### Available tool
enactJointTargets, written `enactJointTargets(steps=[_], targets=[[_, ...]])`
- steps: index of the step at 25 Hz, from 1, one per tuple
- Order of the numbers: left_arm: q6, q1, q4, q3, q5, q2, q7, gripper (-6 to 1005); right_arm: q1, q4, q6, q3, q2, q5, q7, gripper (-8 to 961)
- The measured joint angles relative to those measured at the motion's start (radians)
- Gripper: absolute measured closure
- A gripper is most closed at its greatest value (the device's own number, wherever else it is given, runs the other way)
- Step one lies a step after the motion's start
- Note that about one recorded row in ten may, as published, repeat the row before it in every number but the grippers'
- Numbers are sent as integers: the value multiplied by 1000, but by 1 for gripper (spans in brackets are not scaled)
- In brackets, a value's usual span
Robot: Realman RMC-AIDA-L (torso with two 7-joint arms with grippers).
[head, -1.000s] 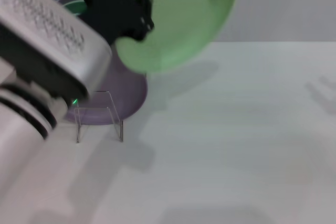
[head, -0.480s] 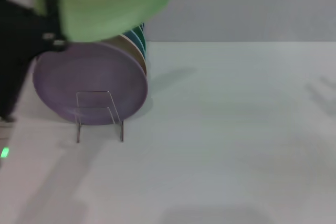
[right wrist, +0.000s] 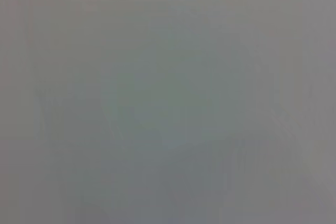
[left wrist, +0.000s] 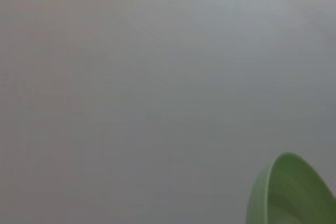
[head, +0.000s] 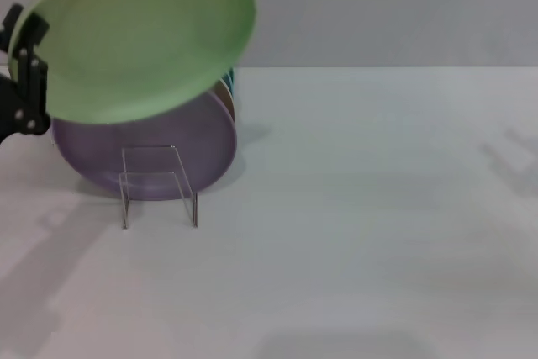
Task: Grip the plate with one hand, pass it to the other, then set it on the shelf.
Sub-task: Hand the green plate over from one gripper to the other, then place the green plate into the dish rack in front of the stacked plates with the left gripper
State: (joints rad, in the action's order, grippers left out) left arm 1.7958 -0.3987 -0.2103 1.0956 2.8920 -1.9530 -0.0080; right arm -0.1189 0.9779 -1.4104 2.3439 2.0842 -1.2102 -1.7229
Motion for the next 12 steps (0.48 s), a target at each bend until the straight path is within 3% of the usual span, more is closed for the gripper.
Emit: enactJointTargets(steps=[4,7,8,12], targets=[[27,-15,38,-51,0,34,-13,918,2,-4,-6,-5,1,0,-1,349],[28,-17,39,-71,-1,47,-13,918,1,-7,-20,-8,0,1,-11,349],[29,-34,61,-122,-1,78,-11,917,0,-9,-29,-8,0,1,-20,349],[32,-49,86,-132,-1,86,-11,917,-2,-13,-64,-10,2,1,-55,350]])
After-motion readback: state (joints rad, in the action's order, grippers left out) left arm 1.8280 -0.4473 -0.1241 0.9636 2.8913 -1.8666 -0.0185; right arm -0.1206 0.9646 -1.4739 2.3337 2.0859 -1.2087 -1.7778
